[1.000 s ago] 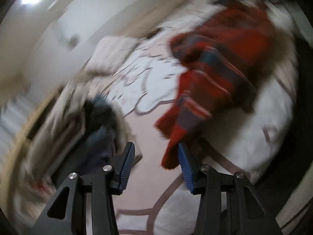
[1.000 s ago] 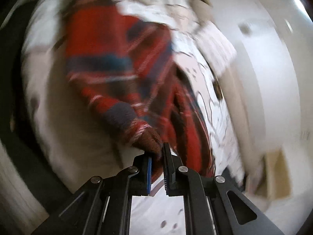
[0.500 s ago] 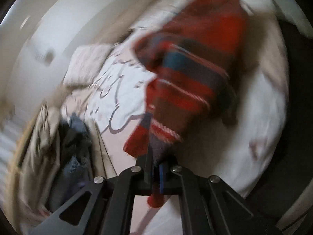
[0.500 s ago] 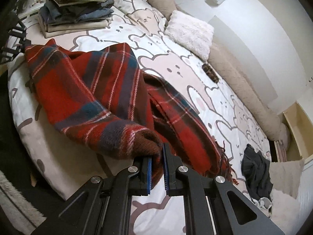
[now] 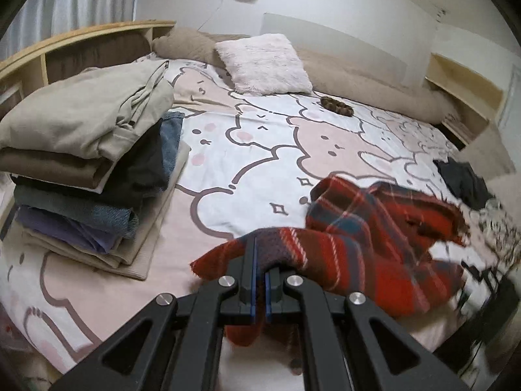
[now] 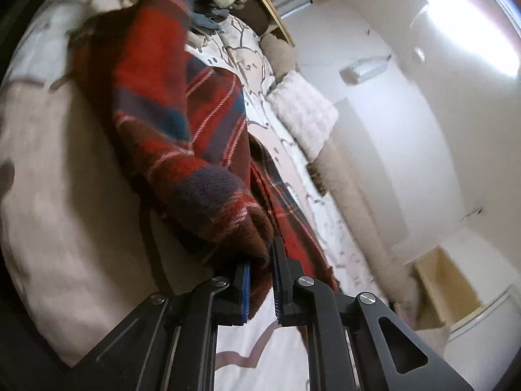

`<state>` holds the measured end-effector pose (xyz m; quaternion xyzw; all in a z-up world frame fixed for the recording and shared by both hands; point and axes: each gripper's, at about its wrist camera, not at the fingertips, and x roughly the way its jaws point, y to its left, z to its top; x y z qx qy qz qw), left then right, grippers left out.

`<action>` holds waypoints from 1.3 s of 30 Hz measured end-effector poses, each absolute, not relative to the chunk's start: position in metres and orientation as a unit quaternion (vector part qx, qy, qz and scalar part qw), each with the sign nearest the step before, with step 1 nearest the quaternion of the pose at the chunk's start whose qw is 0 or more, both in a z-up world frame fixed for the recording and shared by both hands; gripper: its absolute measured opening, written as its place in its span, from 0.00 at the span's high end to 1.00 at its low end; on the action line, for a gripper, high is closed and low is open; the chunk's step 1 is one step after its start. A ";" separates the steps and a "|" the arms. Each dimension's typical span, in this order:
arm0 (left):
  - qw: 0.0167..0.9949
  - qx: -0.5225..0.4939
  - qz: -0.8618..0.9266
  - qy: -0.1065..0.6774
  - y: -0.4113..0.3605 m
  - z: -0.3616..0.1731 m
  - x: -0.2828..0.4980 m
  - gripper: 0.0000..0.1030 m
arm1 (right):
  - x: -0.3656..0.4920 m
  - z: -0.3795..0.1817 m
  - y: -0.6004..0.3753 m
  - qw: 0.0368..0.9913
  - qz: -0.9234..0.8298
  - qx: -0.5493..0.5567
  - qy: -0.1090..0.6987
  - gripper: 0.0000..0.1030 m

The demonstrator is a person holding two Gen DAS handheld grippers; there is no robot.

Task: Fold clothes

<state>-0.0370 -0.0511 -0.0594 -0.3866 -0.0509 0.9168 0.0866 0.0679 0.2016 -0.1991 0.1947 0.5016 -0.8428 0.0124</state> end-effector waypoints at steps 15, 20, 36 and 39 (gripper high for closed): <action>0.042 -0.400 0.900 -0.171 -0.055 -0.029 -0.055 0.96 | 0.137 -0.276 0.165 -0.039 -0.728 0.018 0.685 0.52; 0.047 -0.405 0.896 -0.174 -0.069 -0.032 -0.059 0.96 | 0.135 -0.296 0.154 -0.042 -0.711 0.087 0.696 0.70; 0.083 -0.396 0.896 -0.185 -0.104 -0.030 -0.054 0.96 | 0.103 -0.240 0.136 -0.075 -0.728 0.188 0.656 0.94; 0.091 -0.353 0.914 -0.177 -0.116 0.010 -0.041 0.96 | 0.096 -0.180 0.159 -0.125 -0.724 0.165 0.658 0.94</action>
